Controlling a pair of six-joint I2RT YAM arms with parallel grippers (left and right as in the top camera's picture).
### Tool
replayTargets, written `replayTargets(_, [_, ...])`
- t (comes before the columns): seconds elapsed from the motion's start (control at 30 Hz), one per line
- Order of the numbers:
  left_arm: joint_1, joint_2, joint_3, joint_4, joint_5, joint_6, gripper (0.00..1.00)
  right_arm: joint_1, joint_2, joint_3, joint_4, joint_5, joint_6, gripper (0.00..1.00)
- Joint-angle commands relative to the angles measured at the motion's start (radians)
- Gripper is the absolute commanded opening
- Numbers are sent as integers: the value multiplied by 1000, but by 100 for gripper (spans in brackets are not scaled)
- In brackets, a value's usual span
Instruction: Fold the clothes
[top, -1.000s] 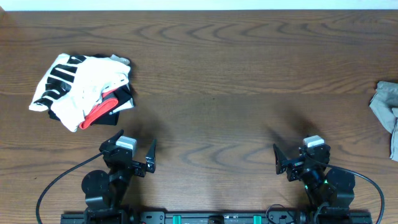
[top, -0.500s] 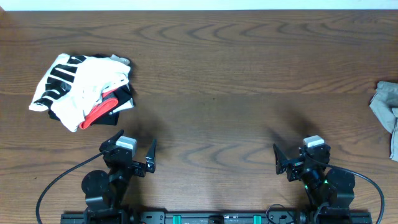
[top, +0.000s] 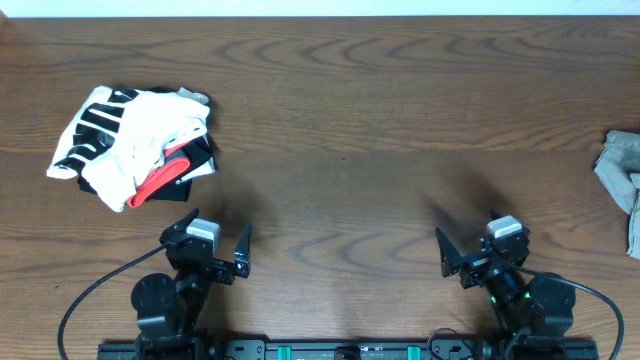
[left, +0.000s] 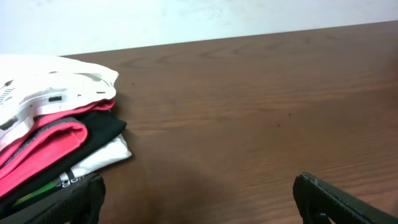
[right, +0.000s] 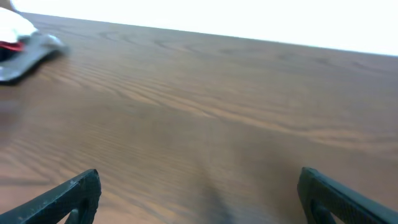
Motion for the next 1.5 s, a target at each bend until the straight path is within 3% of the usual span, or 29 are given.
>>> replayTargets(0.0, [-4,-7,-23,-2,14,-9,98,-8,-4,-3,12,-146,7,99])
replayTargets(0.17, [-4,-7,-23,18,11,-8,98,-7,-4,-3,18,-216,51,99])
replayTargets(0.3, [-4,-7,-23,26,37,-23,98,-8,-2,-1,52,-119,64,99])
replayTargets(0.43, [-4,-7,-20,24,41,-202,98,-8,50,40,62,10,139,99])
replayTargets(0.57, [-4,-7,19,42,41,-352,98,-8,212,140,63,29,153,99])
replayTargets(0.73, [-4,32,122,50,36,-349,98,-8,488,302,42,79,90,99])
replayTargets(0.9, [-4,208,317,14,37,-351,98,-8,827,570,-58,98,118,99])
replayTargets(1.07, [-4,495,603,-244,40,-350,98,-8,1067,853,-205,-79,118,99])
replayTargets(1.2, [-4,708,814,-404,40,-339,98,-8,1154,936,-266,-84,115,99])
replayTargets(1.27, [-4,782,895,-450,40,-339,98,-12,1167,949,-279,-2,137,99])
replayTargets(1.37, [-4,872,997,-517,40,-339,98,-51,1179,966,-346,322,358,99])
replayTargets(1.47, [-4,905,1021,-528,40,-339,98,-133,1196,978,-407,499,485,99])
